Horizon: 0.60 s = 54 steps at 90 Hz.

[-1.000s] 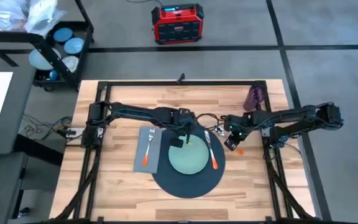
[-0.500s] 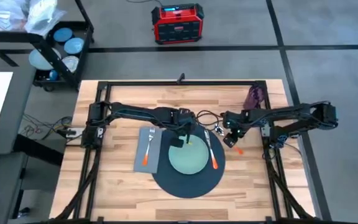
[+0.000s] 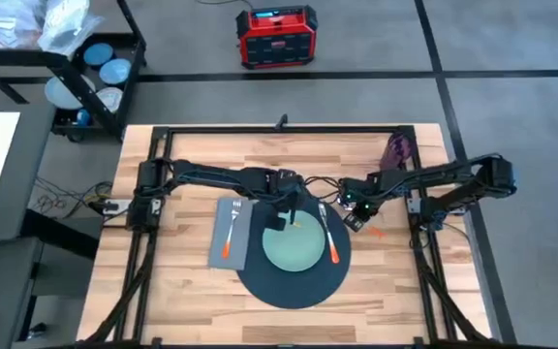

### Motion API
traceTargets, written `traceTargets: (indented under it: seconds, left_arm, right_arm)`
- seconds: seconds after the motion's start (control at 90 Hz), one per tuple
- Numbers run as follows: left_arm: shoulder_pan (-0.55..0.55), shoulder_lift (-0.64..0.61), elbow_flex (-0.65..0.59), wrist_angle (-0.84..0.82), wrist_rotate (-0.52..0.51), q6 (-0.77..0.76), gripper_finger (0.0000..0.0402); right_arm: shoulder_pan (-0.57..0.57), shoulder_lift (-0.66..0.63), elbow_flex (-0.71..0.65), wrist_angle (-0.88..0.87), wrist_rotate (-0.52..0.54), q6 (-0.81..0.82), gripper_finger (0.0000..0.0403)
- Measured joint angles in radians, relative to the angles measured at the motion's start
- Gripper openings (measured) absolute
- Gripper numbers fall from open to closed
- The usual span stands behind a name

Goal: Set table place
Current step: Put the orange spoon on the blue placemat

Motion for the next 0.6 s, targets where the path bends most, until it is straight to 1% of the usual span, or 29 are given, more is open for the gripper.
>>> traceTargets:
  seconds: [0.2, 0.367, 0.6]
  left_arm:
    - [0.0, 0.0, 0.0, -0.024, 0.0, -0.017, 0.0011]
    - [-0.001, 0.0, 0.0, -0.044, 0.001, -0.03, 0.0011]
    - [-0.001, 0.0, 0.0, -0.041, 0.001, -0.053, 0.0011]
  right_arm:
    - [0.042, -0.001, 0.001, 0.026, -0.007, 0.058, 0.0003]
    - [0.104, -0.001, 0.004, 0.129, -0.015, 0.119, 0.0001]
    - [0.137, -0.002, 0.093, 0.129, -0.028, 0.171, 0.0001]
